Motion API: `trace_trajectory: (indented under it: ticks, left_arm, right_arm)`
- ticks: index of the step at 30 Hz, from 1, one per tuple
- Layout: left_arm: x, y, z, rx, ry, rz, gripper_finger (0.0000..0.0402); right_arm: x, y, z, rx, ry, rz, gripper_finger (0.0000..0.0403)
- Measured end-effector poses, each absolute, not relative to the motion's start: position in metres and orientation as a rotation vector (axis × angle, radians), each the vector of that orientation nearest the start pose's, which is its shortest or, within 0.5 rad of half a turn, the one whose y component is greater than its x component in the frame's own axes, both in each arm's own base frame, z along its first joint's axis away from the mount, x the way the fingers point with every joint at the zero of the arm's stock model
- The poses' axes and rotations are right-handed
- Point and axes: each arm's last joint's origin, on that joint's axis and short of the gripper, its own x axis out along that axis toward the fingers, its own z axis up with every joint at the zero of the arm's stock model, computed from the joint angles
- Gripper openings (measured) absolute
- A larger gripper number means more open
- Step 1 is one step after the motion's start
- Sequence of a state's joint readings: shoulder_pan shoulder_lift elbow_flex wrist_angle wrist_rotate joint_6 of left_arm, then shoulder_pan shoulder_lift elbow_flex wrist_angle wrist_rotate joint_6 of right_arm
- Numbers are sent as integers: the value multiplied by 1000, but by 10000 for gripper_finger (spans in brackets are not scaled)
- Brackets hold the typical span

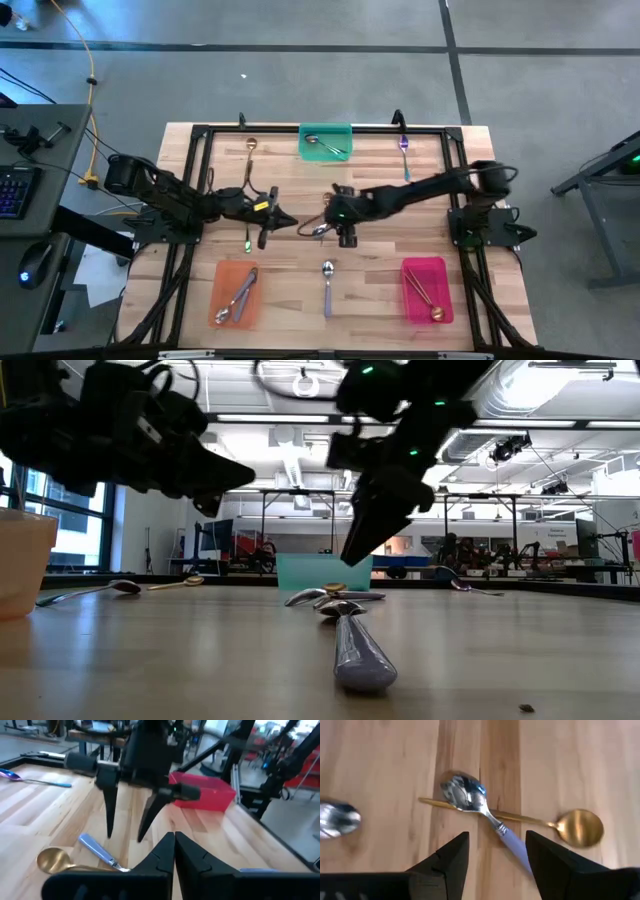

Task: Sort silverware by color (type)
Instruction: Put the purple spoon into the orange bin

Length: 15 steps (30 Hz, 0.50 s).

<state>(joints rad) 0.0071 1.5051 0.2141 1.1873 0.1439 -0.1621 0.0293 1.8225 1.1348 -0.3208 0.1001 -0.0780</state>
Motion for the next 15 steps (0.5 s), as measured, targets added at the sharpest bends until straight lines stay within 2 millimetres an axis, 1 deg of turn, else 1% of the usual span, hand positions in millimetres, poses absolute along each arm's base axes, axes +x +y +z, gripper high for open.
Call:
trace_trajectory:
  ticks: [2, 7, 11, 15]
  left_arm:
    - [216, -3, 136, -177, 87, -130, 3]
    - [205, -3, 129, -180, 101, -128, 1]
    - [200, -3, 126, -186, 121, -126, 1]
    - [200, -3, 125, -181, 123, -126, 1]
  right_arm:
    - [377, 1, 166, -162, 1078, -2, 168]
    - [397, -16, 157, -166, 1210, 80, 140]
    - [403, -24, 150, -148, 1275, 109, 117]
    - [402, -25, 142, -112, 1309, 138, 102]
